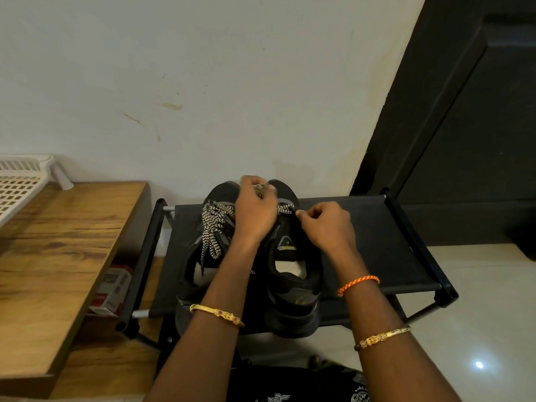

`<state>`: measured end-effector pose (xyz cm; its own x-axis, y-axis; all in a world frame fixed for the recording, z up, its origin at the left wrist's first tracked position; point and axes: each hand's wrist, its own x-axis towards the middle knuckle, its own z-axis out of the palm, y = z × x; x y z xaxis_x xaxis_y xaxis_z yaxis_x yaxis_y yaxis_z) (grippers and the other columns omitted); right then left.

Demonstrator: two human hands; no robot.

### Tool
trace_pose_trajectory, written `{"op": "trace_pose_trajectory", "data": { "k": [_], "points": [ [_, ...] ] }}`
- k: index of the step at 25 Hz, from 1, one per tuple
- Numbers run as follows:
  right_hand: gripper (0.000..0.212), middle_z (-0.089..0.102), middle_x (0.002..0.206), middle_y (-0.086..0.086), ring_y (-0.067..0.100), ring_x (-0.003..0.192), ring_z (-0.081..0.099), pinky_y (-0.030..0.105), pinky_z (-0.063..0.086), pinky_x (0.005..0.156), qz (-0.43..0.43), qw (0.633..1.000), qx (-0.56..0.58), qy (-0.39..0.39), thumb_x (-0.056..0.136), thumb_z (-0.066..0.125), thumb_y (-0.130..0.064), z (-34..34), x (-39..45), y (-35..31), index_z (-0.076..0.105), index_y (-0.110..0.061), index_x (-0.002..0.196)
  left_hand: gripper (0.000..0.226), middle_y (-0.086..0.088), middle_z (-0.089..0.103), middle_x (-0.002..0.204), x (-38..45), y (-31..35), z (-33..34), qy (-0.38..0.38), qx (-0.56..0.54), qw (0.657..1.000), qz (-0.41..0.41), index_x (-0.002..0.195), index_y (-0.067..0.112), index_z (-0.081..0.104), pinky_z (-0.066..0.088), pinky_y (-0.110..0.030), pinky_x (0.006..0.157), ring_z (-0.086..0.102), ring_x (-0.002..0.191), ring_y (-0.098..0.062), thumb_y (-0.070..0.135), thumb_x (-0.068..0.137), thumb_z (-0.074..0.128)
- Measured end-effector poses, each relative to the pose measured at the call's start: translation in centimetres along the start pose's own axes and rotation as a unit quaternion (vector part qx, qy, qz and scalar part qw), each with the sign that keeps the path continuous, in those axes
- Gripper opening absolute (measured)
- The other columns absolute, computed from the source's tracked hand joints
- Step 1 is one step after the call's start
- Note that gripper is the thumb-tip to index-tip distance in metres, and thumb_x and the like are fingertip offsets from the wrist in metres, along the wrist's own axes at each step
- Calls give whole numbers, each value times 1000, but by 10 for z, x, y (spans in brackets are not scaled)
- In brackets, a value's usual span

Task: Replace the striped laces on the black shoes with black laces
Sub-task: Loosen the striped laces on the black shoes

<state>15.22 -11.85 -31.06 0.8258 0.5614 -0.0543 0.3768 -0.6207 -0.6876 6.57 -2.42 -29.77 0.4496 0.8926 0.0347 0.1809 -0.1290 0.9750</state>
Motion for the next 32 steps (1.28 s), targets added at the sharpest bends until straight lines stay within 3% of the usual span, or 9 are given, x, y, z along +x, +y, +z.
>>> {"op": "trace_pose_trajectory", "data": {
  "k": [2, 5, 10, 19, 22, 25, 28, 30, 32],
  "points": [
    [16, 64, 96, 5, 26, 92, 61, 31, 44, 71, -35, 996, -76, -20, 87, 58, -31, 3, -6, -2, 63, -18, 96, 11, 1, 62, 92, -5, -6, 8, -49, 252, 965, 49, 94, 27, 63, 40, -38, 92, 53, 100, -24, 23, 88, 54],
    [20, 61, 102, 8, 29, 93, 60, 32, 44, 70, -42, 993, -105, -22, 87, 55, -24, 8, -10, -4, 62, -13, 103, 24, -8, 53, 120, -11, -9, 18, -70, 371, 925, 37, 107, 30, 66, 29, -45, 98, 40, 119, -29, 23, 85, 57],
    [17, 60, 99, 10, 26, 87, 60, 37, 51, 73, -49, 995, -91, -5, 89, 53, -21, 13, -15, -5, 64, -11, 99, 29, -8, 47, 125, -12, -8, 19, -34, 375, 926, 25, 113, 33, 63, 29, -42, 98, 44, 119, -28, 27, 84, 61],
    [20, 59, 102, 11, 26, 86, 60, 38, 52, 74, -28, 996, -85, 9, 89, 55, -20, 16, -14, -7, 64, -8, 102, 4, -3, 32, 122, -9, -4, 12, -12, 258, 966, -29, 83, 31, 65, 25, -39, 98, 33, 121, -25, 27, 84, 65],
    [19, 56, 102, 12, 27, 85, 59, 35, 50, 70, -20, 996, -86, 19, 88, 56, -17, 17, -14, -8, 64, -5, 99, 20, 6, 27, 116, -4, 1, -3, 30, 183, 983, 0, 69, 36, 57, 22, -38, 96, 32, 121, -16, 24, 83, 65],
    [19, 55, 103, 12, 28, 86, 59, 33, 46, 68, -16, 995, -90, 25, 87, 56, -18, 18, -15, -8, 65, -5, 99, 21, 7, 48, 112, -5, 7, -14, 33, 21, 998, 44, 76, 35, 56, 34, -22, 85, 51, 100, -7, 19, 89, 61],
    [19, 55, 103, 11, 26, 84, 58, 31, 43, 66, -8, 996, -86, 28, 87, 57, -18, 19, -15, -8, 65, -5, 98, 20, 10, 67, 86, -10, 11, -13, 18, -117, 992, 46, 84, 26, 48, 42, -14, 67, 56, 69, 4, 10, 96, 48],
    [19, 57, 102, 11, 23, 83, 58, 31, 46, 66, -5, 997, -80, 24, 88, 57, -19, 19, -14, -7, 65, -6, 99, 16, 9, 61, 74, -9, 9, -8, 8, -41, 999, 29, 87, 26, 45, 39, -25, 76, 56, 70, -1, 14, 96, 42],
    [18, 58, 101, 10, 22, 82, 59, 32, 48, 67, -5, 997, -75, 19, 88, 57, -20, 18, -14, -6, 65, -7, 98, 13, 6, 60, 80, -8, 1, -1, -14, 186, 982, 41, 93, 28, 52, 29, -38, 87, 55, 91, -15, 19, 93, 43]
  ]
}}
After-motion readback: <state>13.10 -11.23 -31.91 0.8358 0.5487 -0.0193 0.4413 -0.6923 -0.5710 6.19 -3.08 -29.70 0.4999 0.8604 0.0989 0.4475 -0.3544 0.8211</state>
